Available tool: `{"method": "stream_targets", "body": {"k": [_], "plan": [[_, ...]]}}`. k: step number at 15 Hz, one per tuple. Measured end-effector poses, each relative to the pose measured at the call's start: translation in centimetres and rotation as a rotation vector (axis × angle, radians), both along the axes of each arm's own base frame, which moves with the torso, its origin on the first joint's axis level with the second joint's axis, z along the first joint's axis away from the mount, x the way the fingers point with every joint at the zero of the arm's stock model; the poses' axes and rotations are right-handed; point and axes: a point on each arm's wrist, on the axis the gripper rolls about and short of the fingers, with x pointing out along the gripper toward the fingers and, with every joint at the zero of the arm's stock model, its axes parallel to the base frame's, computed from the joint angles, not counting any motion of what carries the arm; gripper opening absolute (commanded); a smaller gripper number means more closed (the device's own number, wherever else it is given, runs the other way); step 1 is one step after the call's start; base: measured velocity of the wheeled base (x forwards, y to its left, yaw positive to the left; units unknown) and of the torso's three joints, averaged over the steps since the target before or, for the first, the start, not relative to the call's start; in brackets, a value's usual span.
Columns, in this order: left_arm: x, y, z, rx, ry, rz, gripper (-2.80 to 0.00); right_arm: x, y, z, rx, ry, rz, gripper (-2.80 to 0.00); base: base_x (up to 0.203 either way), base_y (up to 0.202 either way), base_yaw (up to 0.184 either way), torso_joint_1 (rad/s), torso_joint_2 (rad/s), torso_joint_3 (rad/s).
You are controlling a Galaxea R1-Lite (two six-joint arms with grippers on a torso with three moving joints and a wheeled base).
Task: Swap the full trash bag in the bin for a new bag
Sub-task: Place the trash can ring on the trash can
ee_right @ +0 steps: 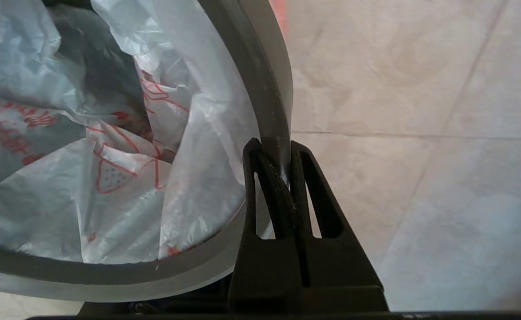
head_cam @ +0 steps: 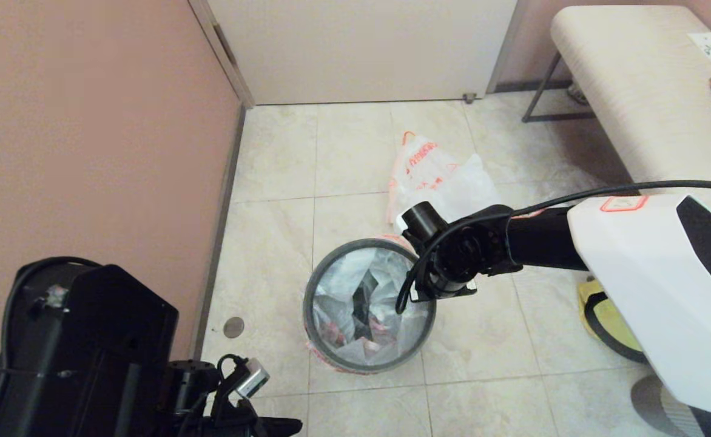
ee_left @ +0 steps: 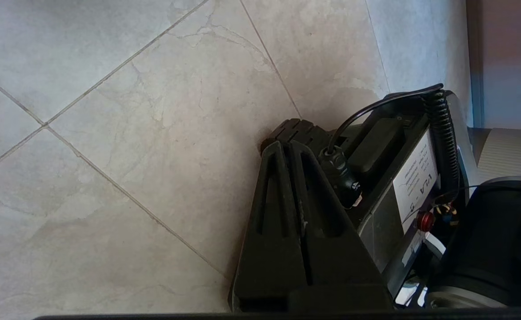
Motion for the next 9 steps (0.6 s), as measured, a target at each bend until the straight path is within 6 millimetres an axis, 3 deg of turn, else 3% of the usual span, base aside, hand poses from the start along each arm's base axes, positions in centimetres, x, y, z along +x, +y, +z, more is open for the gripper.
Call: {"method": "stream_targets", "body": {"k": [9], "plan": [[0.0, 0.0, 0.0, -0.001, -0.001, 0.0, -2.8, 0.3, 1.0, -1.5, -0.01, -0.007, 0.016, -2.8, 0.0, 0.0, 0.0, 0.0, 0.0, 0.0]]}}
